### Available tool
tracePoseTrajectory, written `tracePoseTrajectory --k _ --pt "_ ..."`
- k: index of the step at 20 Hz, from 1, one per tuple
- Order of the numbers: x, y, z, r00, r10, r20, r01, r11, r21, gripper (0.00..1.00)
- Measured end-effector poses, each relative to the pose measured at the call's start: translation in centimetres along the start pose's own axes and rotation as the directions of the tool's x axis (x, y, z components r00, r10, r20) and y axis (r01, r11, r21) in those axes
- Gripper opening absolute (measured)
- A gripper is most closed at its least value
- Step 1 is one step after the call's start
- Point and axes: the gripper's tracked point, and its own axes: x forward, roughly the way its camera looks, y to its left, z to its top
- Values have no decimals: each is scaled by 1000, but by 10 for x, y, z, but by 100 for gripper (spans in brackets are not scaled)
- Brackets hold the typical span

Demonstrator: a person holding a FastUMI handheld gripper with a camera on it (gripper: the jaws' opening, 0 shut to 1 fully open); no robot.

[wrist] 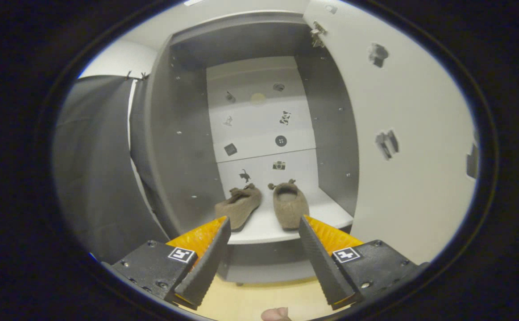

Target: Open the shoe cabinet door, grab the shoes and put them into the shoe cabinet, then close the shoe cabinet door.

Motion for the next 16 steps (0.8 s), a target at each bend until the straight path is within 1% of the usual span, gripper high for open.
tracePoseTrajectory --k 1,4,7,8,10,12,14,16 --pt "-16 -1 -5 1000 -8 -8 8 1000 -2 99" --pt "-69 -8 -15 1000 -29 -10 29 999 -40 99" --pt "-131 -17 -17 999 -20 41 24 994 -106 99" --pt "-148 -21 -17 998 -23 53 29 993 -111 99" --pt "-188 -23 -22 997 -5 73 14 993 -115 99" --pt "-218 -26 -27 996 20 89 -7 990 -140 99" --pt "-247 -34 -39 996 37 79 -25 989 -148 99" --pt "-274 -41 -47 995 54 81 -44 992 -116 100"
